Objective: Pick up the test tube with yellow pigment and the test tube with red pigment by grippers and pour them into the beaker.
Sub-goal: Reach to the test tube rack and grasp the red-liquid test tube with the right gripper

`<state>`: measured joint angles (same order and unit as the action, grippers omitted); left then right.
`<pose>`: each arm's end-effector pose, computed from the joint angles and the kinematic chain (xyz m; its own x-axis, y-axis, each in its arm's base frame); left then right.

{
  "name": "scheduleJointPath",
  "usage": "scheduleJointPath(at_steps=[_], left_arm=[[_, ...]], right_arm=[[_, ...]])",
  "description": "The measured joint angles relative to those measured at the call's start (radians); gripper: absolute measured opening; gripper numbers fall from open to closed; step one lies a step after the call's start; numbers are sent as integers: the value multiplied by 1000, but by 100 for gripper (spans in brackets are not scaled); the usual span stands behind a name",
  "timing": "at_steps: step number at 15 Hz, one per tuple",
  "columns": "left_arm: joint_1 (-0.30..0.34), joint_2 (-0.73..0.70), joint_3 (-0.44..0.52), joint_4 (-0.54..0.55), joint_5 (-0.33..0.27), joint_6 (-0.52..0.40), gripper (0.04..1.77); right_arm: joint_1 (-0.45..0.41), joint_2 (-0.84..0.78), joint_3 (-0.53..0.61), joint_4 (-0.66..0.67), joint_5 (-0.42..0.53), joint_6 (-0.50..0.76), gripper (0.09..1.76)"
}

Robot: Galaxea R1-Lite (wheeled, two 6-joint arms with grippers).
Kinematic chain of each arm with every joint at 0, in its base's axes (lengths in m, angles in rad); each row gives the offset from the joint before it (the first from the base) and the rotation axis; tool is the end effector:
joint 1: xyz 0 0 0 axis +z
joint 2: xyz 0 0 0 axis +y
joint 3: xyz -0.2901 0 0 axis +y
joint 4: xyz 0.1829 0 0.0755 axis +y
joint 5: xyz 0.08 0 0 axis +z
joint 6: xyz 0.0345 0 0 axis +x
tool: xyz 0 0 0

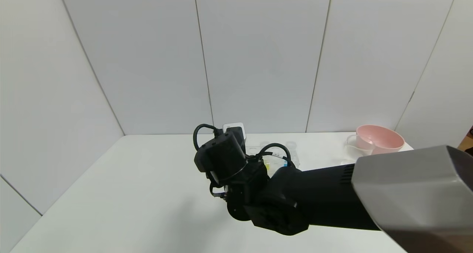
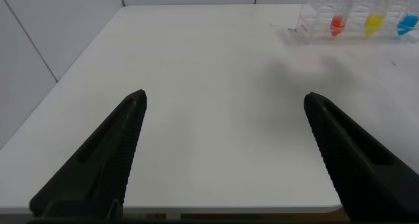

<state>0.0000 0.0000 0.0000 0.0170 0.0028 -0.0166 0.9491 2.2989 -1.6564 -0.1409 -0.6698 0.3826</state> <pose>0.0073 0.0001 0.0736 0.9999 0.0028 -0.0170 -0.0031 0.9999 -0.0165 0.2961 0.3766 0.1159 0.9050 0.1972 -0.3769 -0.1925 0.9800 0.0504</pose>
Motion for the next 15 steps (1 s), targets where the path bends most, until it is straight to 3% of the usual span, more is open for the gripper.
scheduleJointPath(at_steps=[9, 15], left_arm=[[0, 0, 0, 0, 0, 0, 172], [0, 0, 0, 0, 0, 0, 172]], right_arm=[[-67, 203, -293, 84, -21, -65, 171], [-113, 255, -328, 23, -31, -98, 171]])
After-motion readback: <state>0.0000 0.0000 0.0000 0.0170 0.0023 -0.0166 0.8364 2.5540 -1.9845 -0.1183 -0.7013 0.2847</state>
